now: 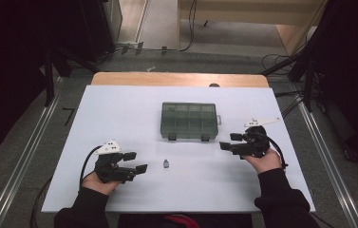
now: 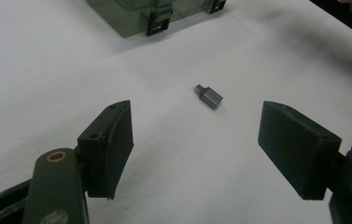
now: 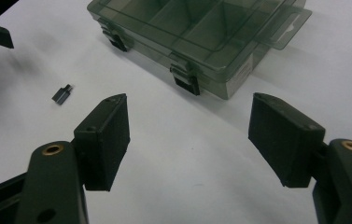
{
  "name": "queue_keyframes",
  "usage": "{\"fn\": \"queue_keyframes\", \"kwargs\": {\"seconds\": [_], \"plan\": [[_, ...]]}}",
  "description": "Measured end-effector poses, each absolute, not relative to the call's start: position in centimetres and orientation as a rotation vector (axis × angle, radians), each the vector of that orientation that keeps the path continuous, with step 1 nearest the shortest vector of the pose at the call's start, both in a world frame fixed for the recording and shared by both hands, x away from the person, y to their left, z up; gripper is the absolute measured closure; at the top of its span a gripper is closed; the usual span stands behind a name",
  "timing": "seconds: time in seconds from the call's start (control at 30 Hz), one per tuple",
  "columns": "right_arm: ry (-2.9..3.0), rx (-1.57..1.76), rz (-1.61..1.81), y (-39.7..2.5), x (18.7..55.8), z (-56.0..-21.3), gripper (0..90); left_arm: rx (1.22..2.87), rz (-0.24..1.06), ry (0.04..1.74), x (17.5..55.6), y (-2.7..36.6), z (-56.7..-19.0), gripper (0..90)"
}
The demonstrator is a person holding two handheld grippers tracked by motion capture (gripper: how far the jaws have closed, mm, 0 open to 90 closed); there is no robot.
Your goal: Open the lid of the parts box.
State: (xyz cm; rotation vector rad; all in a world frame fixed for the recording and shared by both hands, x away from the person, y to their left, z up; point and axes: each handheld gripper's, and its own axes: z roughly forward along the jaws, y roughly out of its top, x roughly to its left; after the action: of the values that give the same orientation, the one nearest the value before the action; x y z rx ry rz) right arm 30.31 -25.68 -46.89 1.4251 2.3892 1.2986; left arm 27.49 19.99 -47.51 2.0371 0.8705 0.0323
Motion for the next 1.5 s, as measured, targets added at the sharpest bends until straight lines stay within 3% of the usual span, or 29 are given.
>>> {"fn": "queue_keyframes", "kwargs": {"seconds": [0.87,1.27,1.33,1.5], "plan": [[2.334,1.447,1.255,-24.4,33.4,-46.0,30.4,2.033,0.038,0.893,27.6,20.1,-47.6,26.5],[2.334,1.431,1.248,-25.0,33.5,-47.6,82.3,2.033,0.040,0.883,27.7,20.1,-47.5,26.5],[2.335,1.421,1.229,-25.1,33.4,-47.8,87.9,2.035,0.041,0.881,27.7,20.1,-47.4,26.5],[2.340,1.428,1.228,-25.1,33.2,-48.2,88.1,2.034,0.044,0.882,27.6,20.0,-47.5,26.5]]}}
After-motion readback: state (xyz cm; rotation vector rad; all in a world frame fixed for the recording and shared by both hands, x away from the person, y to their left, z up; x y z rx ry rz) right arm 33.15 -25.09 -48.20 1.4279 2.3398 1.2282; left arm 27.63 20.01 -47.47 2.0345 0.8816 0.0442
